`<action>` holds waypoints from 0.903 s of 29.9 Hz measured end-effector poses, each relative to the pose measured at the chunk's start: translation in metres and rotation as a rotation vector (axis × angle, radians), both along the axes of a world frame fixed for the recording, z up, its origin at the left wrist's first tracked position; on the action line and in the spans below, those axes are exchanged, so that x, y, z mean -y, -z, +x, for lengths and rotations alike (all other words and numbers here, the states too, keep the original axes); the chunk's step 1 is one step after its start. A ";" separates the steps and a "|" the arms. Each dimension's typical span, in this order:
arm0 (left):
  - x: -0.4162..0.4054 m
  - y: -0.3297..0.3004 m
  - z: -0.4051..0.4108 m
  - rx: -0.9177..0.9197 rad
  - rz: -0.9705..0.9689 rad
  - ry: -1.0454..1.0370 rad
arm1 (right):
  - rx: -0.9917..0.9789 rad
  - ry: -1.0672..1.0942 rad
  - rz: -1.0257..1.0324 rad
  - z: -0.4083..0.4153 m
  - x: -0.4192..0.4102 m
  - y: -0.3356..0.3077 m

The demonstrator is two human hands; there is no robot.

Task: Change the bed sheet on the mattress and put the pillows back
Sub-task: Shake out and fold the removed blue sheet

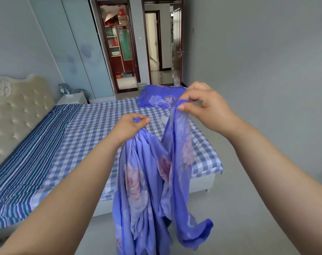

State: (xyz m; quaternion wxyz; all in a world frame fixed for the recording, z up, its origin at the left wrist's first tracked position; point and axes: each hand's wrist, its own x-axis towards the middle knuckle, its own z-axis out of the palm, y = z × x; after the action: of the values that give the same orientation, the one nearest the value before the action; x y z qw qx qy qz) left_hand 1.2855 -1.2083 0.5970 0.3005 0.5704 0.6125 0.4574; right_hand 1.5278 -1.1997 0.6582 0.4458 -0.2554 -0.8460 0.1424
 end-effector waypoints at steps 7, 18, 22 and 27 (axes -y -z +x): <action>0.016 -0.023 0.039 0.303 -0.020 0.271 | -0.054 -0.334 -0.401 -0.042 0.020 0.023; 0.024 -0.027 0.044 0.369 0.108 0.047 | -0.195 -0.379 -0.515 -0.065 0.023 0.037; 0.023 -0.030 0.036 -0.274 0.377 -0.180 | -0.196 -0.356 -0.544 -0.069 0.023 0.046; 0.026 -0.049 0.032 0.054 0.494 0.006 | -0.177 -0.378 -0.561 -0.073 0.034 0.048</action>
State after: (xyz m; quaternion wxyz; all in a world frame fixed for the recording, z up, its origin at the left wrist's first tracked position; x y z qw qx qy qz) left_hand 1.3179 -1.2348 0.6458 0.1696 0.6161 0.4719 0.6074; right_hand 1.4551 -1.2341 0.6107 0.3955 -0.1932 -0.7645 0.4709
